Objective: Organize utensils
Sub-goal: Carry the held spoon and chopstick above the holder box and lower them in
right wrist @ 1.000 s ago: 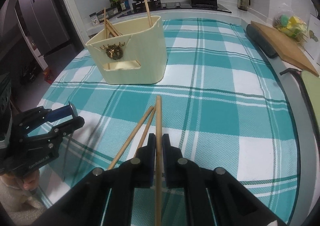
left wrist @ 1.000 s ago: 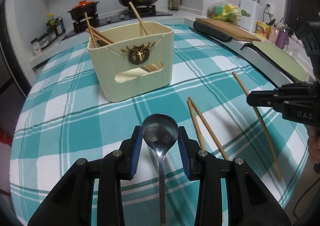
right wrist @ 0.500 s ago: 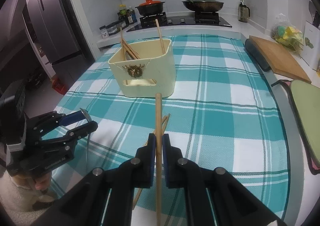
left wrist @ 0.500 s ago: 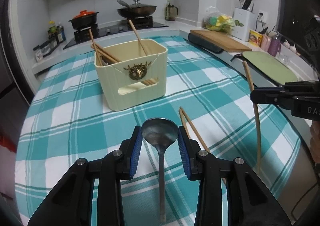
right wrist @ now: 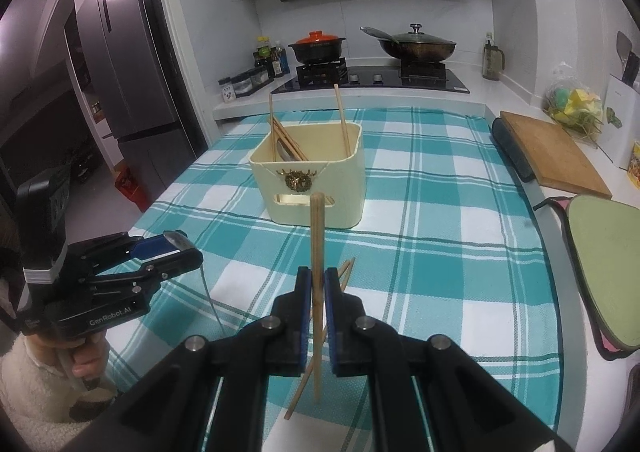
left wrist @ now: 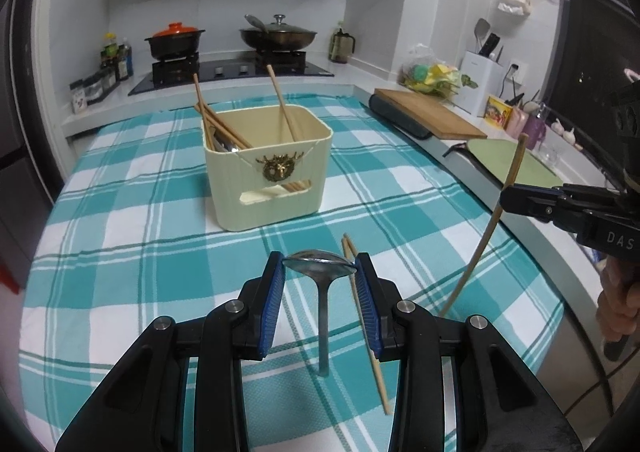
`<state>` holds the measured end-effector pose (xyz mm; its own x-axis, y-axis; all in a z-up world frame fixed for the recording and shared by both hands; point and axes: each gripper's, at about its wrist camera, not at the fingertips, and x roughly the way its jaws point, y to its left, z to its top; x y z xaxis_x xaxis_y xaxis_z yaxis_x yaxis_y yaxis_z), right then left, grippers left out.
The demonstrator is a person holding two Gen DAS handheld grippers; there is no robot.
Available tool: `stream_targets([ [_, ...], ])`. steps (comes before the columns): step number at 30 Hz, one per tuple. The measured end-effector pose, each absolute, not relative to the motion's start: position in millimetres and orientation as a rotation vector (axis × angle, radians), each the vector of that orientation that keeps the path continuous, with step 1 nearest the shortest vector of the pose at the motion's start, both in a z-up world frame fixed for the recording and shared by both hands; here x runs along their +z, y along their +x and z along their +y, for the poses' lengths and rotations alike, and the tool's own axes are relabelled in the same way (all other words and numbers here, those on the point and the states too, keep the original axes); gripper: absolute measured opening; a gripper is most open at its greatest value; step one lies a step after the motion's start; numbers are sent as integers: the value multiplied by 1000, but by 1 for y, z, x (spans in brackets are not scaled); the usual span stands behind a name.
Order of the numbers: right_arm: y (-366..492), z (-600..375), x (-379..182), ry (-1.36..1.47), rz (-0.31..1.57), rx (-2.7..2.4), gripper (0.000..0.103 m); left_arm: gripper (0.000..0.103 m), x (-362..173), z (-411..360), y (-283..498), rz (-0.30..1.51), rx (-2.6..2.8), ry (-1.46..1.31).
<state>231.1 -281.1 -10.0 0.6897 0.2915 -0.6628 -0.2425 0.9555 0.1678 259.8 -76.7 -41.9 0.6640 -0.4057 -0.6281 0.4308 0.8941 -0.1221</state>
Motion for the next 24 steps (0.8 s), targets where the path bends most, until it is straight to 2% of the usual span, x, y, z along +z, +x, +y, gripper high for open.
stream_targets([
  [12,230,-280,26,50,627,244,7,36,14,-52,268,632,-487,-24],
  [24,297,-271,101,73,458,252,7,36,109,-19,343,466,-407,-135],
])
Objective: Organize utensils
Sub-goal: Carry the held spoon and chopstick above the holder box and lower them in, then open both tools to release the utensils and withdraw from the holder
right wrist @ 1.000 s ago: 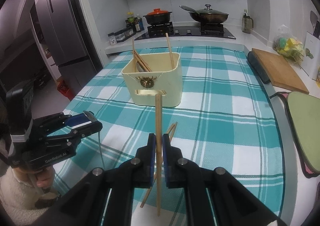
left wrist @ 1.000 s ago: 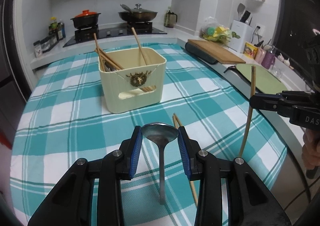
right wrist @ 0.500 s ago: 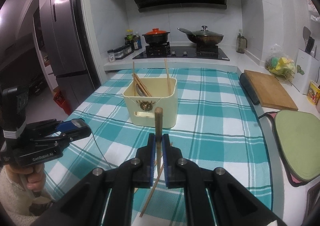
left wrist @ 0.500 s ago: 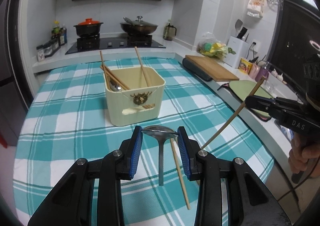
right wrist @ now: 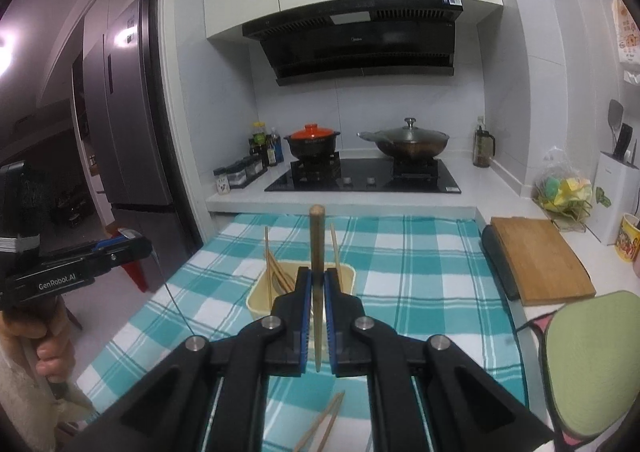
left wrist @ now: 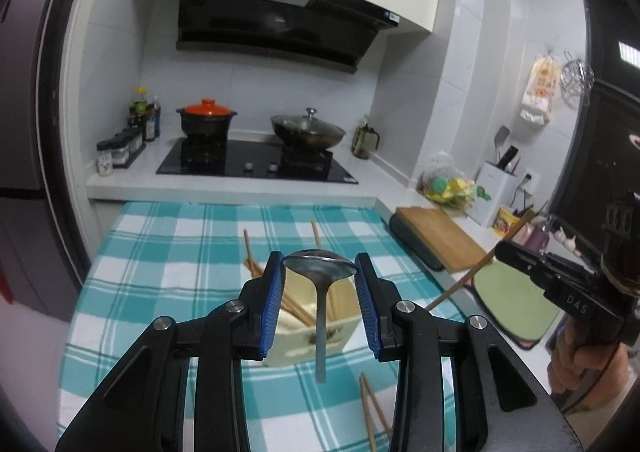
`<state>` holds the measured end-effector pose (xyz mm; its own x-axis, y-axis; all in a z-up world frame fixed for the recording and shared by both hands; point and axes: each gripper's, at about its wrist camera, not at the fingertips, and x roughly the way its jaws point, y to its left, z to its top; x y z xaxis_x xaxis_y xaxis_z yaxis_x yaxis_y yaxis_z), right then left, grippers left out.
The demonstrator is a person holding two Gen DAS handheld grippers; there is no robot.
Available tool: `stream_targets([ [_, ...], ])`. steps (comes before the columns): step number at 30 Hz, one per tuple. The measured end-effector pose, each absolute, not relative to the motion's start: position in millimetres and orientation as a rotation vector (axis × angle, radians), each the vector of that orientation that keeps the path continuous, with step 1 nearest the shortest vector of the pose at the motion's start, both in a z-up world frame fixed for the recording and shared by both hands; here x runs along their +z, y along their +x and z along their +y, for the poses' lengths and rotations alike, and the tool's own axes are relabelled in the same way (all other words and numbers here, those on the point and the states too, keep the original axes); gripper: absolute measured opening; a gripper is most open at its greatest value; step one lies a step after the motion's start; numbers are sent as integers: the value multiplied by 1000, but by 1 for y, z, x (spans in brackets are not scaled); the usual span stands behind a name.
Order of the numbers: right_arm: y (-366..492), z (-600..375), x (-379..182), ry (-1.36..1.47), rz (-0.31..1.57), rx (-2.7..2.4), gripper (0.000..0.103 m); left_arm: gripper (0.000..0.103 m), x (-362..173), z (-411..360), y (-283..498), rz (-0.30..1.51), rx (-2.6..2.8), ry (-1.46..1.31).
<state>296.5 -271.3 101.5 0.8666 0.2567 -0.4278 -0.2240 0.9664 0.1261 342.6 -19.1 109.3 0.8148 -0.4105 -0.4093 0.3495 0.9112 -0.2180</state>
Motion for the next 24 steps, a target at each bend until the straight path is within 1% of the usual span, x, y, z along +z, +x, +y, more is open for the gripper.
stream_targets([
  [4,330,-262,119,73,403,269,7,36,118,-20,379,425,-371,-165],
  [9,374,-246,112,29,404,286,7,36,91,-34,428,489,-332,-162],
  [14,421,-230,81,-15,534,298,7,36,48,-49,471,617,-316,-149],
  [20,470,-225,32,7,706,327,7,36,-2,-67,508,765,-305,-104],
  [21,477,-224,24,12,730,334,7,37,-8,-70,513,791,-306,-101],
  [23,487,-224,11,33,762,344,7,50,-16,-70,518,822,-296,-111],
  [24,490,-224,7,45,766,344,10,63,-16,-69,517,820,-288,-118],
])
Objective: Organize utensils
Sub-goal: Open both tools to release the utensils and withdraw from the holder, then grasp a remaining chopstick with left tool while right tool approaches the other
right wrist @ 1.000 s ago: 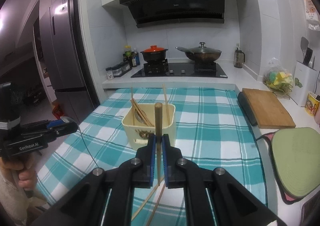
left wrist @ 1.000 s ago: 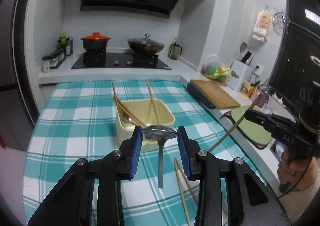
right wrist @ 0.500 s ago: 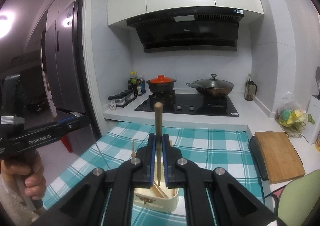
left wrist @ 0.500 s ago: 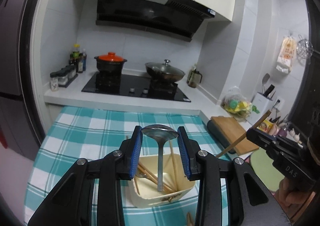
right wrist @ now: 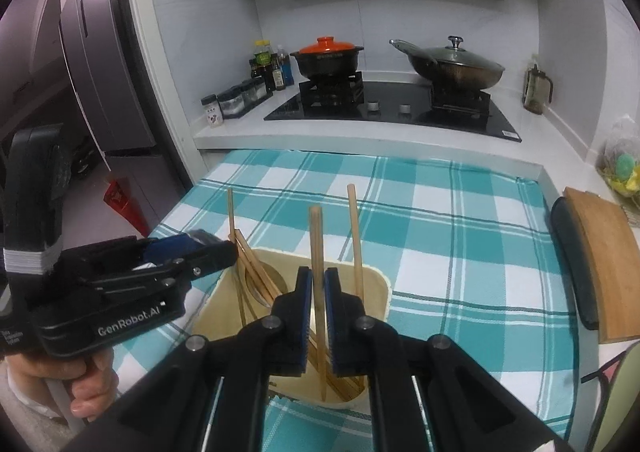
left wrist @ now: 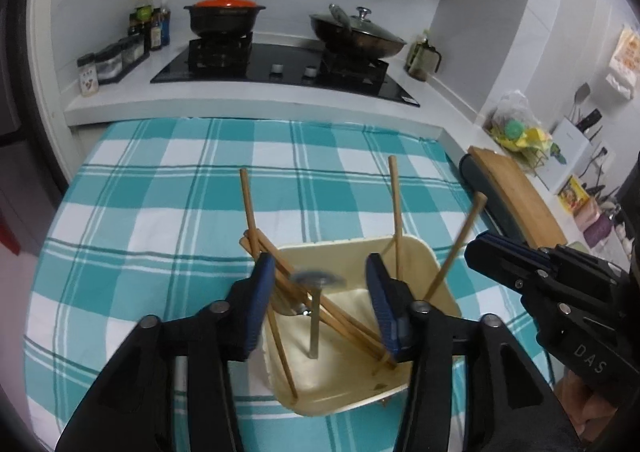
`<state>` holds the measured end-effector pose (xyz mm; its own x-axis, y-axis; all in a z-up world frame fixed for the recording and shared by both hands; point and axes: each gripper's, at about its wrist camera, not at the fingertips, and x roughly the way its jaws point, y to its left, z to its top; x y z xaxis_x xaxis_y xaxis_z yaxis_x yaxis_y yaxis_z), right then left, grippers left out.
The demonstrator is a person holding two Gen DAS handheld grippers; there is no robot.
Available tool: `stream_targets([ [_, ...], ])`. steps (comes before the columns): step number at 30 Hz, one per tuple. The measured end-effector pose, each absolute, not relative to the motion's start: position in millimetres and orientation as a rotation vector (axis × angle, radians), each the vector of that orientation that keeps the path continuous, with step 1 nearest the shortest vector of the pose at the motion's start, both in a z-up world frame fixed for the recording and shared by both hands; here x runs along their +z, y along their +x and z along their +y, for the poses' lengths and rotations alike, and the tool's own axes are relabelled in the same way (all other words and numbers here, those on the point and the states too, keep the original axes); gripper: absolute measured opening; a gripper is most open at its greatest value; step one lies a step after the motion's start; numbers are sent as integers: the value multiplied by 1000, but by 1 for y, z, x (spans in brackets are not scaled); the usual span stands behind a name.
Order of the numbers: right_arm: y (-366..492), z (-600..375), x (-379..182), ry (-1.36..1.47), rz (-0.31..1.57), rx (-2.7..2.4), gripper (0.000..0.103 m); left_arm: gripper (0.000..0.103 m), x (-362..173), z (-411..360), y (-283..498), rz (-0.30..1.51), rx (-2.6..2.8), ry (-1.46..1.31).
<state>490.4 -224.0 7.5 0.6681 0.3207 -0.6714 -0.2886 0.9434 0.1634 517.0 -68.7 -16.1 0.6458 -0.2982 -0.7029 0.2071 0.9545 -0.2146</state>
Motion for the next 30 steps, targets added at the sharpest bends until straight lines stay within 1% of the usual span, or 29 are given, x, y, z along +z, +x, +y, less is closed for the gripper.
stream_targets([
  [1,493,-225,6,57,764,345,14,71,-15,-67,514,809,-284,-122],
  [3,491,-232,7,101,736,343,37,77,-12,-64,504,789,-279,-106],
  [4,485,-235,9,118,716,338,40,79,-10,-62,496,786,-275,-91],
  [5,481,-238,11,124,703,334,40,80,-9,-59,489,786,-273,-77],
  [7,467,-243,13,117,686,325,41,85,-8,-54,472,797,-273,-46],
  [10,443,-253,12,108,683,313,41,88,-17,-45,434,828,-281,16],
  [13,405,-265,2,99,706,304,41,89,-36,-37,390,880,-297,76],
  [18,321,-283,-37,26,761,237,41,90,-84,-28,311,964,-317,103],
  [22,251,-291,-81,44,820,183,41,90,-118,-35,259,1009,-346,41],
  [25,206,-292,-109,114,857,149,41,90,-131,-49,239,1017,-393,3],
  [30,172,-292,-133,201,883,115,41,90,-143,-82,229,1012,-434,69],
])
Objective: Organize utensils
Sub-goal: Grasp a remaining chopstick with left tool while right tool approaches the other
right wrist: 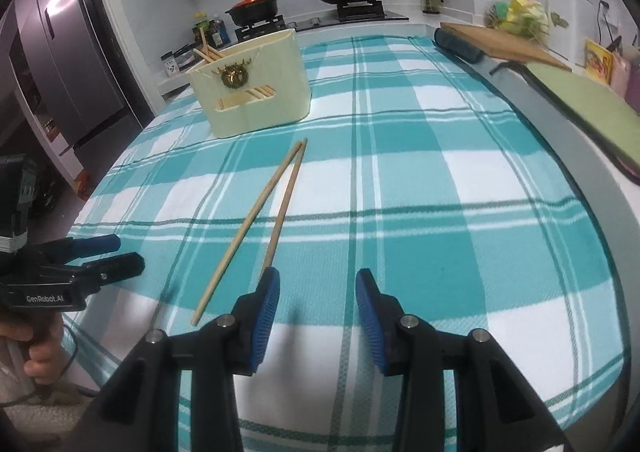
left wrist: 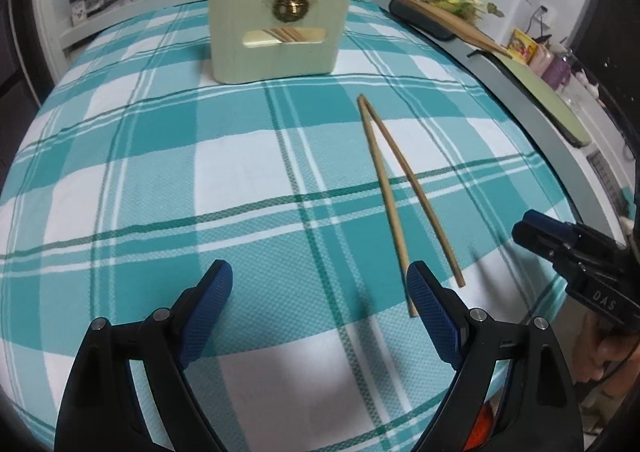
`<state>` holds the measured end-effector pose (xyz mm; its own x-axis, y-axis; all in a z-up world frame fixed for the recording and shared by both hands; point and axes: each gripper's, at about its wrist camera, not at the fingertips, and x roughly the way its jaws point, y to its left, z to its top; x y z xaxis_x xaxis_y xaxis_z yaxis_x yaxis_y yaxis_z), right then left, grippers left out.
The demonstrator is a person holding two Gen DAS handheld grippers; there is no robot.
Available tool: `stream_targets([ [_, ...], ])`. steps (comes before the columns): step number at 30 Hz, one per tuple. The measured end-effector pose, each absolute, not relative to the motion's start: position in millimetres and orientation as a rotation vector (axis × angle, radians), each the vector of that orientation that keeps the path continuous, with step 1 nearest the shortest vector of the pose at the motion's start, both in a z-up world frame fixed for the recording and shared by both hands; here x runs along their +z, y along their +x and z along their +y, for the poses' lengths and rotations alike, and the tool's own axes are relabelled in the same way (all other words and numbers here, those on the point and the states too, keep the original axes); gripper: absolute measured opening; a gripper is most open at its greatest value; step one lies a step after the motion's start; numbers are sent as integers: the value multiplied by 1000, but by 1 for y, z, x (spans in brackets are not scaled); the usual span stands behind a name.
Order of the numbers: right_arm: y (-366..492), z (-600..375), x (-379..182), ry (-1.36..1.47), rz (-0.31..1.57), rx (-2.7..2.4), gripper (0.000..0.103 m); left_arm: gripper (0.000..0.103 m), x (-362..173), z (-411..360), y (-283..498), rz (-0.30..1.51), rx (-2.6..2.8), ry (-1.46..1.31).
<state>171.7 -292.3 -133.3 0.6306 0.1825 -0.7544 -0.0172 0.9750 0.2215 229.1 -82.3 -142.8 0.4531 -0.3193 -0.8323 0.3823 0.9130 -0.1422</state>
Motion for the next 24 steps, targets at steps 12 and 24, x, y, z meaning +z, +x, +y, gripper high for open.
stream_targets([
  [12,175,-272,-145,201,901,178,40,89,-168,-128,261,1008,-401,146],
  [24,173,-276,-149,213,910,175,40,45,-176,-141,258,946,-389,207],
])
